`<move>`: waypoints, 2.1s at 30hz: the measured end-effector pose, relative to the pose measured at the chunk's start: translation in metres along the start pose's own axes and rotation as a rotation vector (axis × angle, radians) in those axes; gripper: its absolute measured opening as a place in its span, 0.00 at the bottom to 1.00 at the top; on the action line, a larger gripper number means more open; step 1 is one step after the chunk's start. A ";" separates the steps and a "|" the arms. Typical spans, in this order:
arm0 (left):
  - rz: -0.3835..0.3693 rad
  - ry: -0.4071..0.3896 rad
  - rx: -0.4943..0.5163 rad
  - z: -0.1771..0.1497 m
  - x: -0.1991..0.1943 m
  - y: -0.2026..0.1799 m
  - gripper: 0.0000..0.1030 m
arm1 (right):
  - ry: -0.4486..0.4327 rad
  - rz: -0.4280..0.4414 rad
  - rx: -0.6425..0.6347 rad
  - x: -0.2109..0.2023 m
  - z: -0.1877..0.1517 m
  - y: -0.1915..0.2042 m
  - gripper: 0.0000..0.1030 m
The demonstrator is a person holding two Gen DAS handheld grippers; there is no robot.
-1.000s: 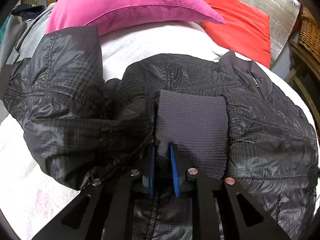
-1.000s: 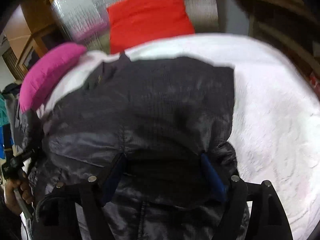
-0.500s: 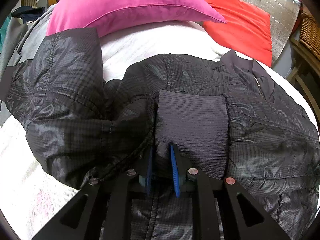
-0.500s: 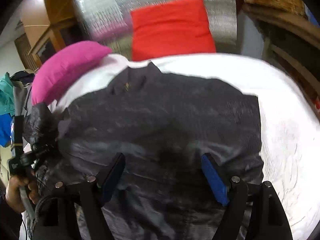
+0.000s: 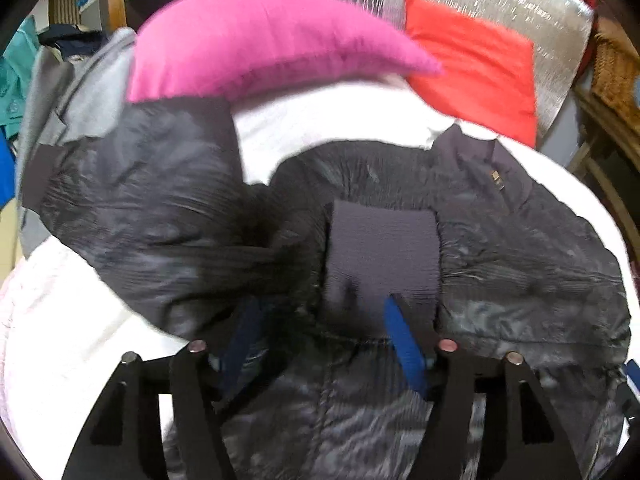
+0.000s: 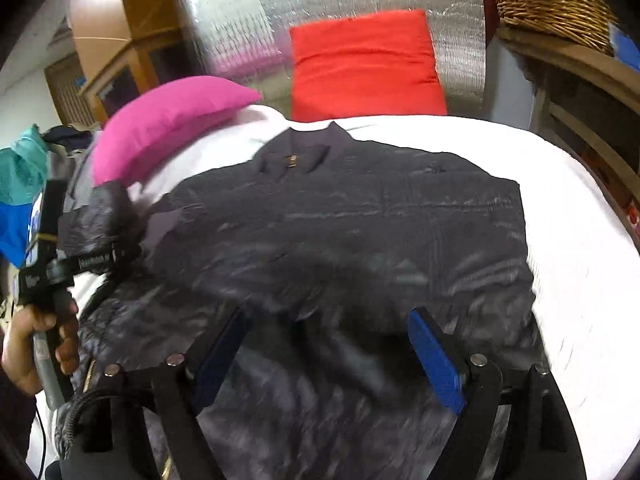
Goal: Fold large clothes
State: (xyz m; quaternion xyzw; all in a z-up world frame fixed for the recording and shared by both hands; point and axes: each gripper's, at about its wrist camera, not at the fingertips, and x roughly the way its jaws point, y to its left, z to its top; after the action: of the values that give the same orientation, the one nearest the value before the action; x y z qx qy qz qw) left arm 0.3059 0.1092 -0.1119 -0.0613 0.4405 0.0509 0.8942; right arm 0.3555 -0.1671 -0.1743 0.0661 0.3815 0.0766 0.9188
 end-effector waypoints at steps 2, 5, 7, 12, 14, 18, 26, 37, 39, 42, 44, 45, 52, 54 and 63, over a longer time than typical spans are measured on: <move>-0.019 -0.019 -0.015 -0.003 -0.017 0.020 0.70 | -0.006 0.012 0.002 -0.018 -0.014 0.007 0.83; -0.044 -0.039 -0.104 -0.005 -0.033 0.065 0.73 | 0.003 0.015 -0.022 -0.031 -0.025 0.015 0.83; -0.061 -0.056 -0.218 -0.006 -0.039 0.111 0.73 | 0.019 0.009 -0.054 -0.024 -0.038 0.022 0.83; -0.128 -0.101 -0.542 -0.005 -0.029 0.239 0.73 | 0.050 -0.014 -0.073 -0.018 -0.050 0.023 0.84; -0.131 -0.121 -0.646 -0.002 -0.019 0.285 0.73 | 0.054 -0.016 -0.072 -0.013 -0.051 0.023 0.86; -0.139 -0.140 -0.752 0.013 -0.005 0.345 0.72 | 0.050 -0.024 -0.097 -0.010 -0.054 0.027 0.91; -0.137 -0.171 -0.886 0.047 0.028 0.403 0.72 | 0.049 0.000 -0.102 -0.012 -0.056 0.027 0.97; -0.049 -0.102 -0.840 0.067 0.056 0.409 0.03 | 0.045 0.012 -0.097 -0.013 -0.057 0.026 0.98; -0.015 -0.109 -0.785 0.072 0.049 0.401 0.02 | 0.044 0.014 -0.094 -0.013 -0.057 0.025 0.98; 0.021 -0.145 -0.713 0.077 0.027 0.388 0.02 | 0.044 0.015 -0.094 -0.014 -0.057 0.025 0.98; 0.038 -0.175 -0.661 0.084 0.007 0.376 0.02 | 0.043 0.018 -0.092 -0.014 -0.057 0.025 0.98; 0.043 -0.198 -0.624 0.088 -0.007 0.368 0.02 | 0.043 0.020 -0.091 -0.014 -0.057 0.024 0.98; 0.041 -0.344 -0.358 0.118 -0.099 0.282 0.02 | 0.039 0.034 -0.079 -0.015 -0.057 0.023 0.98; 0.022 -0.377 -0.282 0.129 -0.121 0.250 0.02 | 0.037 0.042 -0.073 -0.016 -0.057 0.022 0.98; -0.168 -0.434 0.006 0.147 -0.172 0.061 0.00 | 0.019 0.105 -0.025 -0.019 -0.055 0.013 0.98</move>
State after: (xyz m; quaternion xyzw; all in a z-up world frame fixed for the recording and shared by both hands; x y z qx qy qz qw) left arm 0.3078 0.1862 0.1092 -0.0829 0.2313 -0.0131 0.9692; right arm 0.3019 -0.1543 -0.1970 0.0739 0.3853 0.1300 0.9106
